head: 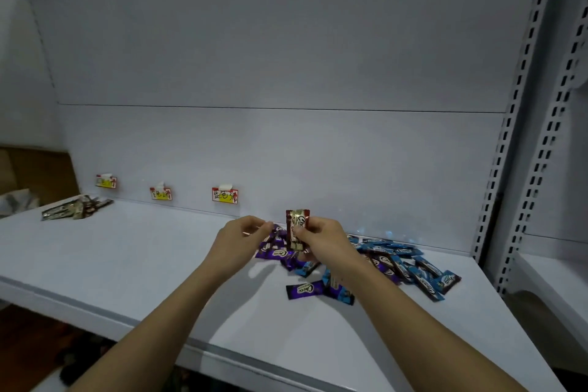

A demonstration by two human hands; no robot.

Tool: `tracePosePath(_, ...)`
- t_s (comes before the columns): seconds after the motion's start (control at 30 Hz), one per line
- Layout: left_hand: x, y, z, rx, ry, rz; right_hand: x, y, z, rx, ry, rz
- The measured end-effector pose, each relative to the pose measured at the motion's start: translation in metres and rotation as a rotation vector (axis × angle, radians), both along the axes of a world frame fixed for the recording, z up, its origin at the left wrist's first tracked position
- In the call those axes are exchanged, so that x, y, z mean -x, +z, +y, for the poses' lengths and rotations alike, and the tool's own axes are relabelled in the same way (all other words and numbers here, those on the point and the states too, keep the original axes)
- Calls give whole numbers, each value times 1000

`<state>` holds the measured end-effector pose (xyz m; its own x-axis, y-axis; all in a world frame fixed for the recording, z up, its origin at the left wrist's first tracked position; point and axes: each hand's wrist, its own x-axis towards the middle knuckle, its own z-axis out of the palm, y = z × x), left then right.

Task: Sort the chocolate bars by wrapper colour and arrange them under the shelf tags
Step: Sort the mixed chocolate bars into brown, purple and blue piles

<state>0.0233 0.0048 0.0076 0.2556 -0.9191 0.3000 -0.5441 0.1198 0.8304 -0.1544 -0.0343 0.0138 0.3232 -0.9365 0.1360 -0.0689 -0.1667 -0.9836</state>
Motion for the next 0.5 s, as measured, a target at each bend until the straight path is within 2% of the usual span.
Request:
tracePosePath(0.07,-21,-5,-2,-4,77,-185,-14,-2,-7,-5,31,62)
tracePosePath(0.17,-54,-17,-8,-26,139,-341,-43,-8,-19,-16,62,91)
tracePosePath(0.4,-153,-44,-38,-84,178,-521,-150,-25,-47,-32,91,160)
tracePosePath(0.5,-205,-53,-40,-113,180,-524,-202,-30,-52,-12,109,207)
